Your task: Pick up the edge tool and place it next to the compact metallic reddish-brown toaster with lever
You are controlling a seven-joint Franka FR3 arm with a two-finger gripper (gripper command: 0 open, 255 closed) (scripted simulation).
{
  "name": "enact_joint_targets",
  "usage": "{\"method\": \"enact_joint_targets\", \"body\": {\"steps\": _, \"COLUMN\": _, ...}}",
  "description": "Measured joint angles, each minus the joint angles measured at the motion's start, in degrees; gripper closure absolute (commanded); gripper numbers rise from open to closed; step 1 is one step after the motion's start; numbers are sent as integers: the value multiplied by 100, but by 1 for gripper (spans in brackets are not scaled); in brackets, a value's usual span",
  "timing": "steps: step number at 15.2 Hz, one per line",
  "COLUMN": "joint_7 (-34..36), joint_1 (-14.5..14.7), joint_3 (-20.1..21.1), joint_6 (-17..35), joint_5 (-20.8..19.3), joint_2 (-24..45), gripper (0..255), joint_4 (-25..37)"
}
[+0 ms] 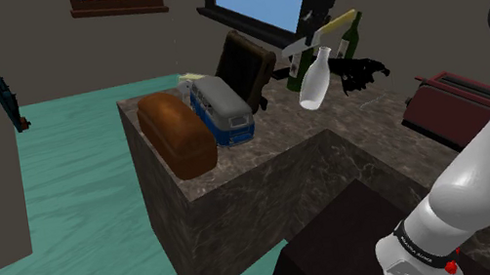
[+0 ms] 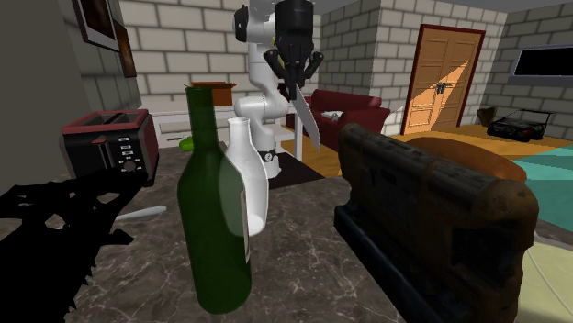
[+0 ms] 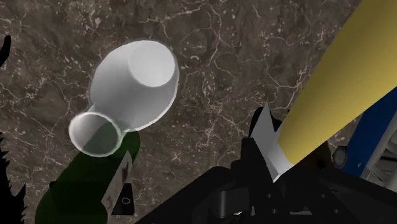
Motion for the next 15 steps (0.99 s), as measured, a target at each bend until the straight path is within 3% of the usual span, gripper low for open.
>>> {"method": "enact_joint_targets", "body": {"steps": 11, "joint_7": -766, "joint_1": -413, "joint_3": -447, "joint_6": 148, "joint_5": -292, "joint_2": -2087, "gripper": 255, "joint_4": -2206}}
{"method": "enact_joint_targets", "body": {"steps": 15, "joint_7": -1076, "joint_1": -585, "joint_3": -653, "joint_6": 7, "joint_5": -453, "joint_2": -2698, "gripper": 255, "joint_4": -2658}}
